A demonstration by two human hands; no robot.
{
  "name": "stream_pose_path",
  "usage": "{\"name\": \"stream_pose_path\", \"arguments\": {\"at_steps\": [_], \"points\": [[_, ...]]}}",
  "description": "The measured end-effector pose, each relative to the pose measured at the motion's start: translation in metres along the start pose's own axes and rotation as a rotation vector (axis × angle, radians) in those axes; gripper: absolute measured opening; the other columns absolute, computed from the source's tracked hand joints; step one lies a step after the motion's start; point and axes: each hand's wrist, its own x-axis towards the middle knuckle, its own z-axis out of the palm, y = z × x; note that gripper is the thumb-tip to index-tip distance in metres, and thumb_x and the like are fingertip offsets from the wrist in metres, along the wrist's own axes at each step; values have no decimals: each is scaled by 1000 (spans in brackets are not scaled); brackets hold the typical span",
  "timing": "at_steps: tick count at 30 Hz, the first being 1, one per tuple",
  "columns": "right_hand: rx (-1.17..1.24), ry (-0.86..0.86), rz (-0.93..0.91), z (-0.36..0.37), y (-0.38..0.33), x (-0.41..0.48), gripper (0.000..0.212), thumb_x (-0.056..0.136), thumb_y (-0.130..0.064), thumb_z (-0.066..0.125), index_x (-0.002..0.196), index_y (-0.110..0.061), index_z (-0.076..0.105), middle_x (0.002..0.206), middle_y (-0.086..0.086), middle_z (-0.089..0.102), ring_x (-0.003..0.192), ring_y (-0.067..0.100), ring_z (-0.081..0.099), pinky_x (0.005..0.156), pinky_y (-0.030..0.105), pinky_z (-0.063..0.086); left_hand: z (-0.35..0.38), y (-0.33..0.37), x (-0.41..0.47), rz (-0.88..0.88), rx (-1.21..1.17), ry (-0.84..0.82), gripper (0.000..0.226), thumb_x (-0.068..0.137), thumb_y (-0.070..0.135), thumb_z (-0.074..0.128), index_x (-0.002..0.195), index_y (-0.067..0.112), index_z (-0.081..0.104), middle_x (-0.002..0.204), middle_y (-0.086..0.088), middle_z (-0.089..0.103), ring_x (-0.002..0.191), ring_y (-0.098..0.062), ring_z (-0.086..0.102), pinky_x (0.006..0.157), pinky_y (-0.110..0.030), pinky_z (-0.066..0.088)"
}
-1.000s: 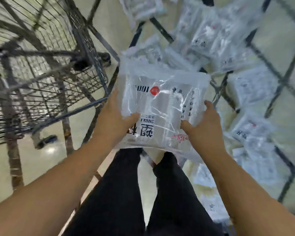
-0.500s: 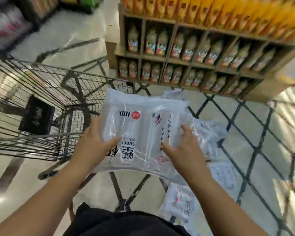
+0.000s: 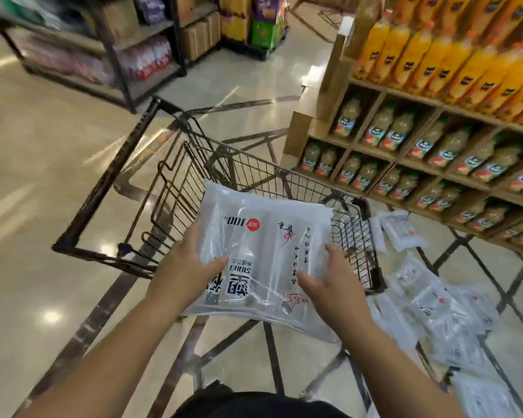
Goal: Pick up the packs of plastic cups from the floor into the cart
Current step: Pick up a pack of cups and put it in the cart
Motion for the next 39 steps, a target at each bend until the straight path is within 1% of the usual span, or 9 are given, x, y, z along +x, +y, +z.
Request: {"name": "stream_pose_path", "arguments": {"at_steps": [2, 7, 10, 14, 19, 25, 28, 34, 39], "points": [[-4, 1, 7, 10, -16, 7, 73, 87, -41, 69, 147, -17, 35, 142, 2, 50, 118, 19, 52, 94, 35, 44, -13, -10, 14, -3, -7, -13, 82, 83, 53, 68, 148, 41, 19, 128, 0, 55, 100, -20, 56, 81, -42, 52], [-29, -23, 34, 18, -27, 31, 85, 83, -53, 66, 152, -21, 26, 148, 0, 48, 127, 20, 53, 101, 45, 49, -18, -13, 43, -4, 18, -33, 85, 85, 56, 66, 151, 35, 18, 137, -4, 50, 115, -26, 53, 82, -39, 43], [-32, -27, 39, 19, -27, 53, 82, 85, -46, 69, 152, -20, 28, 147, 0, 47, 126, 19, 52, 99, 36, 47, -13, -11, 58, 17, -3, -45, 84, 85, 54, 66, 151, 34, 18, 130, -3, 53, 99, -19, 52, 76, -33, 39], [31, -59, 49, 29, -23, 87, 76, 86, -38, 71, 149, -19, 32, 137, -1, 52, 101, 9, 49, 83, 28, 41, -3, -8, 88, 12, -47, -43, 82, 85, 47, 69, 149, 38, 19, 115, 6, 53, 92, -15, 54, 74, -32, 44], [86, -148, 97, 52, -2, 152, 77, 84, -36, 71, 148, -22, 31, 137, 0, 53, 105, 12, 53, 84, 30, 44, 31, -4, 136, -41, -53, -56, 88, 85, 36, 72, 151, 41, 14, 101, 12, 52, 78, -3, 52, 65, -28, 42], [55, -276, 130, 92, 42, 257, 80, 86, -37, 71, 152, -22, 26, 150, 2, 42, 131, 22, 47, 102, 38, 43, 106, -21, 216, -277, -40, -89, 84, 82, 40, 74, 146, 26, 21, 121, -1, 54, 92, -17, 53, 77, -33, 46], [78, -303, 205, 126, 67, 302, 78, 87, -32, 71, 150, -23, 26, 147, 5, 43, 126, 25, 51, 100, 40, 44, 150, -40, 258, -370, -72, -125, 88, 80, 40, 76, 146, 29, 19, 132, -6, 53, 98, -18, 53, 88, -37, 47], [98, -425, 367, 212, 125, 343, 82, 86, -29, 73, 150, -27, 22, 149, 8, 40, 122, 29, 54, 96, 50, 53, 226, -97, 307, -481, 41, -225, 85, 81, 37, 73, 145, 28, 19, 130, -11, 49, 103, -29, 54, 88, -39, 45], [148, -391, 448, 275, 174, 367, 85, 85, -20, 76, 151, -21, 23, 148, 9, 45, 130, 30, 50, 108, 49, 44, 283, -135, 342, -440, 115, -257, 87, 79, 37, 70, 147, 24, 17, 129, -18, 47, 113, -41, 53, 87, -42, 45]]}}
